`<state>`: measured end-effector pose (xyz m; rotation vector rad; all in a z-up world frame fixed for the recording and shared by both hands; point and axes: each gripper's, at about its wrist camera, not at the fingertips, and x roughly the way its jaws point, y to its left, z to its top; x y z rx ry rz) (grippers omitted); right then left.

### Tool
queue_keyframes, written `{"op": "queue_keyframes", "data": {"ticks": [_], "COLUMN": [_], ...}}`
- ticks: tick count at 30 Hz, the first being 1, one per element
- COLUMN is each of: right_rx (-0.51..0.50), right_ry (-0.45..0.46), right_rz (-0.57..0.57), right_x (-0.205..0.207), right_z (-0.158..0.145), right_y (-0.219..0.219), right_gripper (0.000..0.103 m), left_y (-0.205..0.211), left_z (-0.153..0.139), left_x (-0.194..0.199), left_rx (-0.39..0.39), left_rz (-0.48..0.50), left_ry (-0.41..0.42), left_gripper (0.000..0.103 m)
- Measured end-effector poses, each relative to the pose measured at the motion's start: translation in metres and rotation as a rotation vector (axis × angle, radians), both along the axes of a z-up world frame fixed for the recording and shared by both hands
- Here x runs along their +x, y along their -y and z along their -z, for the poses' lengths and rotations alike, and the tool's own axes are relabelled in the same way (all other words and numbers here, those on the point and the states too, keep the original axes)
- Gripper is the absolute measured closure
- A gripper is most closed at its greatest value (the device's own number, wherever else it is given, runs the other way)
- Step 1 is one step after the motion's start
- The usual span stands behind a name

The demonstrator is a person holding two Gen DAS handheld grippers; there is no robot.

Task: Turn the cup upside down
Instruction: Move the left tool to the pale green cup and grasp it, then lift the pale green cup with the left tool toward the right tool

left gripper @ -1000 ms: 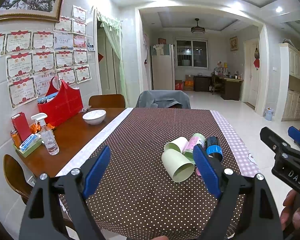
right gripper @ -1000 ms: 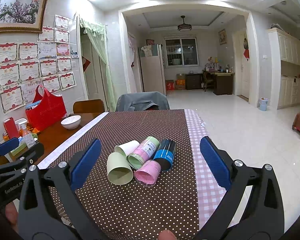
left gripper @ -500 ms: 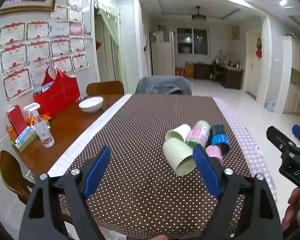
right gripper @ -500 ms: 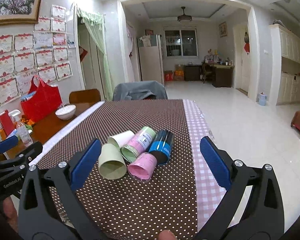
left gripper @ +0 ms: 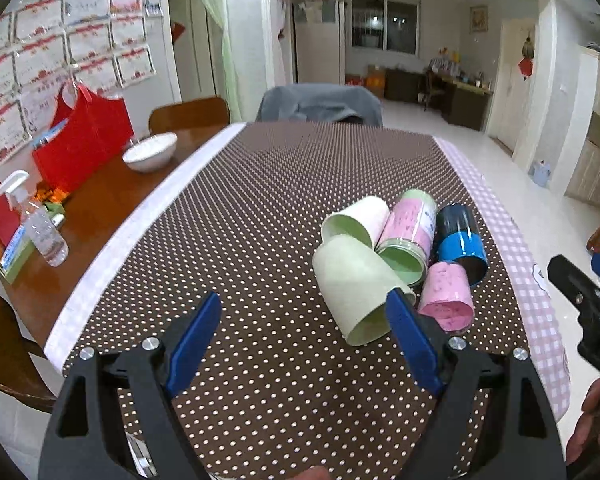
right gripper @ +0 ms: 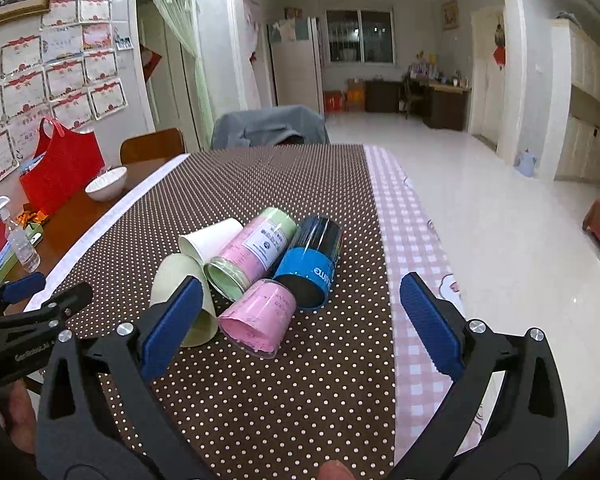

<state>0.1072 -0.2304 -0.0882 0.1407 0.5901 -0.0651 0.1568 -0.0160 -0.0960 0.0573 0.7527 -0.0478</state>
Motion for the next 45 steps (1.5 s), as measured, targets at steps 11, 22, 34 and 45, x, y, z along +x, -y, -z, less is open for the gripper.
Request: {"op": "queue_keyframes", "data": {"ticks": [11, 22, 34, 45], "right_rx": [0.035, 0.078, 0.102, 0.118], "right_ry": [-0.085, -0.167, -0.218, -0.242], "right_rz": [-0.010, -0.014, -0.008, -0.025], "right_x": [0.049, 0.083, 0.102, 0.112], "right_z": [0.016, 0.042, 0.056, 0.060], "right_y": [0.021, 0.041, 0.050, 0.046], "right_gripper": [0.006, 0.006, 0.006, 0.006], "left_y": [0.021, 0.037, 0.043, 0.026], "left_z": [0.027, 0.069, 0.098, 0.111], "left_x": [0.066, 0.114, 0.157, 0.178], "left_rx": [-0.069, -0.157, -0.220, -0.166], "left_rz": [-0.009, -0.086, -0.096, -0.089], "left_ry": [-0.195, -0.372, -0.451, -0.476], "left_gripper": [0.020, 0.020, 0.020, 0.020]}}
